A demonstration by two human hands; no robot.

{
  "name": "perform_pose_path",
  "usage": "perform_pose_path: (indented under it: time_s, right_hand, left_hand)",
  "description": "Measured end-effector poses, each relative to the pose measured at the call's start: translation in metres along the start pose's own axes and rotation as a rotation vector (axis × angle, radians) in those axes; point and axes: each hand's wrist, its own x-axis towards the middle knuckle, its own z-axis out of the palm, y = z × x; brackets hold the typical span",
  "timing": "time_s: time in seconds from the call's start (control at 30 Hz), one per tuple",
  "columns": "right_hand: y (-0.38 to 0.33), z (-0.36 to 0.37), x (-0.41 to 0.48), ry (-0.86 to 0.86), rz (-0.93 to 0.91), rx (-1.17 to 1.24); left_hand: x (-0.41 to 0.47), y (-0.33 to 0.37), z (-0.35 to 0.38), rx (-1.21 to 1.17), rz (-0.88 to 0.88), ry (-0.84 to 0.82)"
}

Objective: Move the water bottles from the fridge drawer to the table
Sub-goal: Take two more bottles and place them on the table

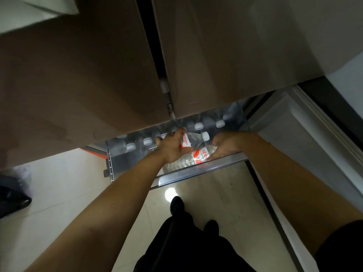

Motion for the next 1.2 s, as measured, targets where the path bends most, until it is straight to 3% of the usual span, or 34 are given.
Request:
perform_pose_path:
  time_s: [0.13,0.27,0.37,0.5,0.63,0.9,1.2]
  right_hand:
    - [-0.006,-0.007,-0.031,0.155,-0.029,0.143]
    - [-0.027,-0.016,-0.068,0.451,-0.076,0.064]
    - [-0.046,-0.016,-0.087,0.665,-0.105,-0.015]
    - [-0.073,0.009,-0.084,0.837,-0.191,0.132]
    - [-0.096,0.037,-0.068,0.848,-0.238,0.277]
    - [-0.104,0.055,-0.060,0.723,-0.109,0.531]
    - [-0.101,0.062,-0.124,0.904,-0.501,0.527]
  left_hand:
    - [-0.016,0.003,-0.016,0.050,0.039,0.118]
    - [-0.050,0.000,-0.040,0.042,-0.003,0.366]
    - [-0.080,-0.012,-0.047,-0.138,-0.032,0.457]
    - [-0.110,-0.032,-0.043,-0.574,-0.103,0.487]
    - [-0.131,-0.044,-0.036,-0.710,-0.140,0.576]
    - [-0.139,-0.045,-0.026,-0.609,-0.136,0.668]
    - [-0.222,-0.005,-0.042,-0.676,0.067,0.922]
